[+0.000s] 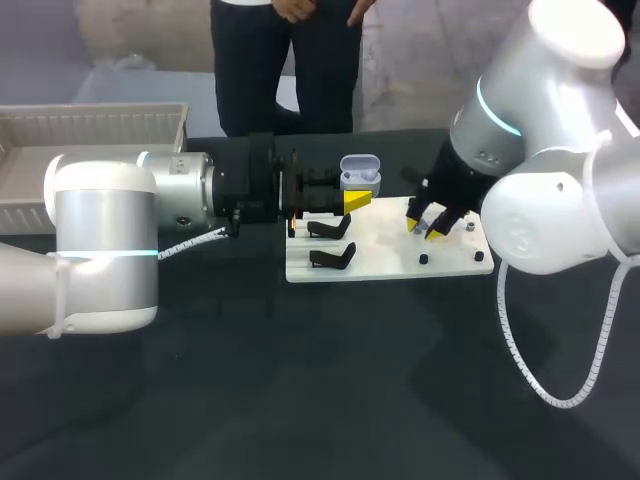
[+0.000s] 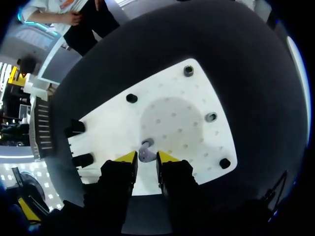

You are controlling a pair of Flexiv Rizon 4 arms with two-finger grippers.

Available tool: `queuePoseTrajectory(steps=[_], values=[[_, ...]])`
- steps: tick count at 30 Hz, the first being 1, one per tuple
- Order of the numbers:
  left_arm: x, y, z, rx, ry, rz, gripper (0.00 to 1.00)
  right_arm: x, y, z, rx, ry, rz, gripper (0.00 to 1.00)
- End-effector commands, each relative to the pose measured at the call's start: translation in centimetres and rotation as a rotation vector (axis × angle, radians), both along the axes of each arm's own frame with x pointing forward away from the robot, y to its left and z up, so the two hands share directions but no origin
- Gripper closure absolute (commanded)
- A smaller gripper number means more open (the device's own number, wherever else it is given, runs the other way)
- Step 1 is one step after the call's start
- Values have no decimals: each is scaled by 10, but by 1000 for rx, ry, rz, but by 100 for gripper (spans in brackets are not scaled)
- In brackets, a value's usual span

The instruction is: Pick up each earbud case from the left stands, insert the matching earbuds, close the lid, and place the case in the box.

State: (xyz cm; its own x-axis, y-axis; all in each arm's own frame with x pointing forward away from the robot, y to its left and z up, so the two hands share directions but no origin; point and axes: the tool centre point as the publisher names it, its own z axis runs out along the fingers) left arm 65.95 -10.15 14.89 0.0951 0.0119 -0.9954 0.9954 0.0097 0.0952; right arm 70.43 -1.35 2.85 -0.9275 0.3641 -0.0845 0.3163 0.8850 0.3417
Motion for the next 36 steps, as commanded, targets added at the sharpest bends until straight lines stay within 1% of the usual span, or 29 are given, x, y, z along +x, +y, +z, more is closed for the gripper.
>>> queuePoseTrajectory(steps=[1, 3, 5, 7, 13, 19, 25, 26, 27, 29, 30, 33, 36], values=[[-1, 0, -1, -4, -4, 5, 100, 1, 0, -1, 1, 3, -1, 78], [-1, 0, -1, -4, -4, 5, 100, 1, 0, -1, 1, 3, 0, 79], [-1, 0, -1, -4, -4, 5, 100, 2, -1, -1, 1, 3, 0, 84], [-1, 0, -1, -4, -4, 5, 100, 0, 0, 0, 0, 3, 0, 100], [-1, 0, -1, -4, -4, 5, 100, 2, -1, -1, -2, 4, 1, 100], [-1, 0, -1, -4, -4, 5, 100, -4, -3, 7, -9, 7, 10, 100], [-1, 0, -1, -4, -4, 5, 100, -16, -3, 25, -12, 4, 43, 100], [-1, 0, -1, -4, -4, 5, 100, -13, -6, 25, -15, 1, 51, 100], [-1, 0, -1, -4, -4, 5, 100, -15, -7, 28, -20, 8, 65, 100], [-1, 0, -1, -4, -4, 5, 100, -20, -9, 37, -28, 2, 85, 100], [-1, 0, -1, -4, -4, 5, 100, -26, -9, 43, -32, 13, 104, 100], [-1, 0, -1, -4, -4, 5, 100, -34, -14, 55, -36, 22, 162, 100], [-1, 0, -1, -4, -4, 5, 100, -46, -19, 70, -34, 18, 214, 100]])
